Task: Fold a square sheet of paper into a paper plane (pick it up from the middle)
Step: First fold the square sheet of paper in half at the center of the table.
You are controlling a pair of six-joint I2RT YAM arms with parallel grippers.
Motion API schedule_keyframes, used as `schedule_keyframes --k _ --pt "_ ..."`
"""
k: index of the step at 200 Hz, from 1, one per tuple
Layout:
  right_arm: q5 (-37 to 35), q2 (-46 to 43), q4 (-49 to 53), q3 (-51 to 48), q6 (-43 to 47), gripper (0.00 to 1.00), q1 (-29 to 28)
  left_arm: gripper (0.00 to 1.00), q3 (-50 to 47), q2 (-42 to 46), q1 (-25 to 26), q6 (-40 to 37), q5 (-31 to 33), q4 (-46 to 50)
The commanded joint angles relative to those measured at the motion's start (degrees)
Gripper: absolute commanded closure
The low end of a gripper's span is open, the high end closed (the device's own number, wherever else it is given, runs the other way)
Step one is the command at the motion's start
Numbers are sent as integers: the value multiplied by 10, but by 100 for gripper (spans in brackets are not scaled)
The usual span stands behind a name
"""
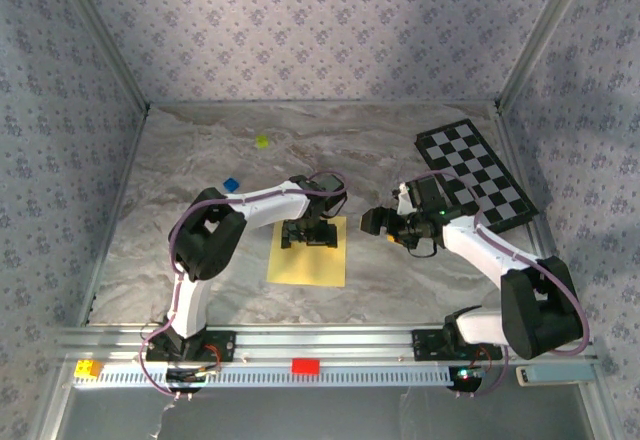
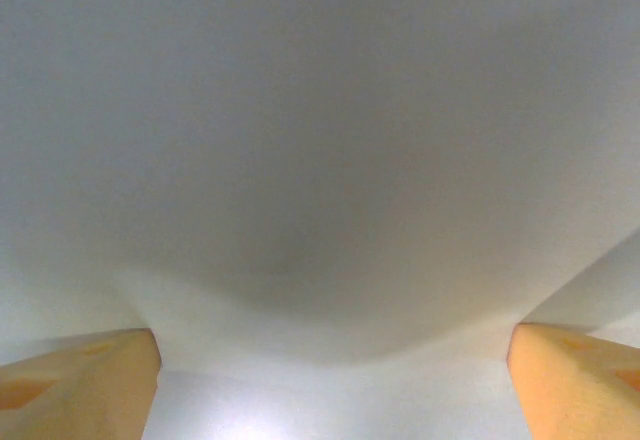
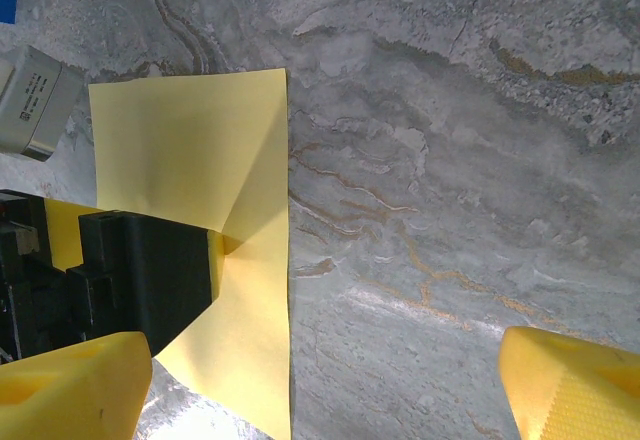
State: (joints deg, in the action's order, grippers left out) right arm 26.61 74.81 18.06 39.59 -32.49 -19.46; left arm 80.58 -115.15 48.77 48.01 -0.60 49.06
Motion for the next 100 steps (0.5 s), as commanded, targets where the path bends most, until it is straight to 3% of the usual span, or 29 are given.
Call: schedule_keyframes --k 1,48,100 --pt "3 2 14 14 5 8 1 11 -25 -25 6 8 -7 -21" --pt "2 -2 15 14 3 8 1 21 -29 -7 9 8 3 -38" --pt "-34 -41 -2 2 -21 9 1 48 -41 45 19 1 17 -91"
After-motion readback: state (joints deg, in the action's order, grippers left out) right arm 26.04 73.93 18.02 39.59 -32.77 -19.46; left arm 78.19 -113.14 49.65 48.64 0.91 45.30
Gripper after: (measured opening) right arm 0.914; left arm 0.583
